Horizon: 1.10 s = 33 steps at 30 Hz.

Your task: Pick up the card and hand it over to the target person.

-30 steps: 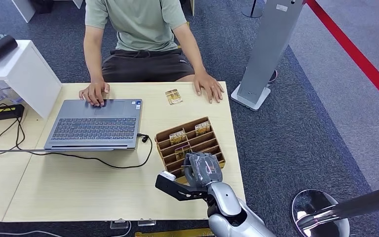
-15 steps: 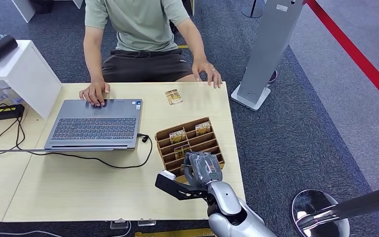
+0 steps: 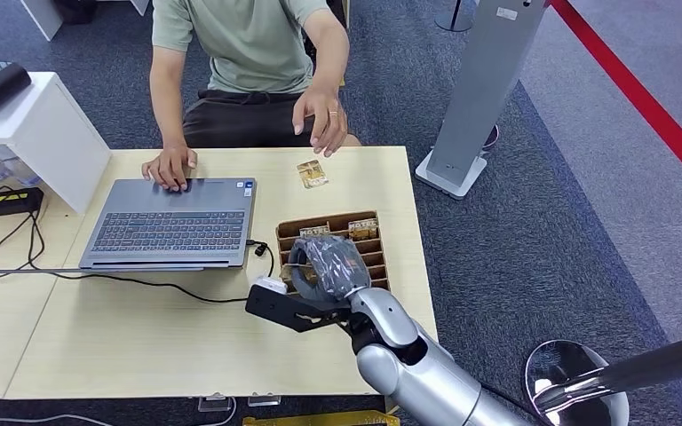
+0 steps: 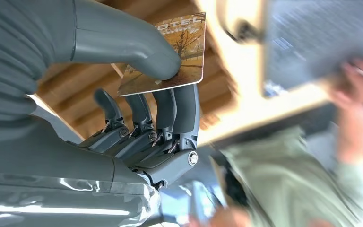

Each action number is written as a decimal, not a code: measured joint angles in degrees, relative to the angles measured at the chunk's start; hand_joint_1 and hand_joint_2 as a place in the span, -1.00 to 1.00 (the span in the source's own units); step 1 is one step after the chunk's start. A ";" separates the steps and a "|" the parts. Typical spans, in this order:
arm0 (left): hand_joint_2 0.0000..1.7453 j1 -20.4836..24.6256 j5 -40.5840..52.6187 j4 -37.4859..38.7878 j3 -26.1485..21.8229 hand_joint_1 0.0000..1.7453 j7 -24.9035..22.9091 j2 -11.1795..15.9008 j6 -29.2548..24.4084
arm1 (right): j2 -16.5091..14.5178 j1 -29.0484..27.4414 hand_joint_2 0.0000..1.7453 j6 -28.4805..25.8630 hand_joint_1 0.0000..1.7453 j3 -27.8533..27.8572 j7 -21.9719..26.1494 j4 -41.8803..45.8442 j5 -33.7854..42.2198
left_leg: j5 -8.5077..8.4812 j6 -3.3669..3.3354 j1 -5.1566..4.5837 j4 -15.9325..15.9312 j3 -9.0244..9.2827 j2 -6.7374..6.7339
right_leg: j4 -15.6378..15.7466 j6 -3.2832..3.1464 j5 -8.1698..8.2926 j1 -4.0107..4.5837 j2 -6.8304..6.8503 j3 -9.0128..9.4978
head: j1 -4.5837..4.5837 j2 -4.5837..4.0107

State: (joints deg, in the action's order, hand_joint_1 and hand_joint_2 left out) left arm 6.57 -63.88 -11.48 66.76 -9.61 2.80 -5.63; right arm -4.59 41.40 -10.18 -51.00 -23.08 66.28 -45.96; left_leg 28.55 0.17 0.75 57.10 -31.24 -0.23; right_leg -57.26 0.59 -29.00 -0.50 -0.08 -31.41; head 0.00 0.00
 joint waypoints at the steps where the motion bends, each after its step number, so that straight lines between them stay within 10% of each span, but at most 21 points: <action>1: -1.00 0.00 0.07 -0.02 0.10 -1.00 -0.06 0.06 0.00 | -0.33 0.93 1.00 -0.29 0.64 -0.18 0.06 -1.63 0.56 | -0.02 0.00 0.00 -0.02 0.02 0.01 | 0.02 0.00 0.01 0.00 0.01 0.02 | 0.00 0.00; 27: -1.00 0.09 -0.12 0.30 1.51 -1.00 -0.82 -0.15 0.89 | -6.40 7.82 1.00 -19.47 0.64 -1.41 -0.50 -33.96 -17.87 | -0.05 -0.01 0.02 -0.11 0.05 0.33 | 0.16 0.00 -0.06 0.02 0.34 0.19 | 0.00 0.00; 31: -1.00 0.15 0.32 0.34 2.07 -1.00 -0.78 -0.04 1.30 | -6.24 7.75 1.00 -20.00 -1.00 -0.76 -0.32 -33.77 -18.35 | -0.06 -0.01 0.02 -0.13 0.05 0.34 | 0.16 -0.01 -0.06 0.02 0.34 0.17 | 0.00 0.00; 33: -1.00 0.13 0.08 0.40 1.85 -1.00 -0.63 -0.03 1.17 | -6.21 7.68 1.00 -20.18 -1.00 -0.43 -0.25 -33.48 -18.39 | -0.04 -0.01 0.03 -0.10 0.03 0.35 | 0.14 0.00 -0.07 0.03 0.35 0.15 | 0.00 0.00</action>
State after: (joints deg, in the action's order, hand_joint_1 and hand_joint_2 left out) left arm 6.71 -63.81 -11.08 68.61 -10.23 2.78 -4.46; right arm -10.80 49.08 -30.35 -51.44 -23.33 32.80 -64.35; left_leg 28.52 0.16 0.78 57.01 -31.21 0.12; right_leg -57.12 0.59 -29.07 -0.47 0.27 -31.26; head 0.00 0.00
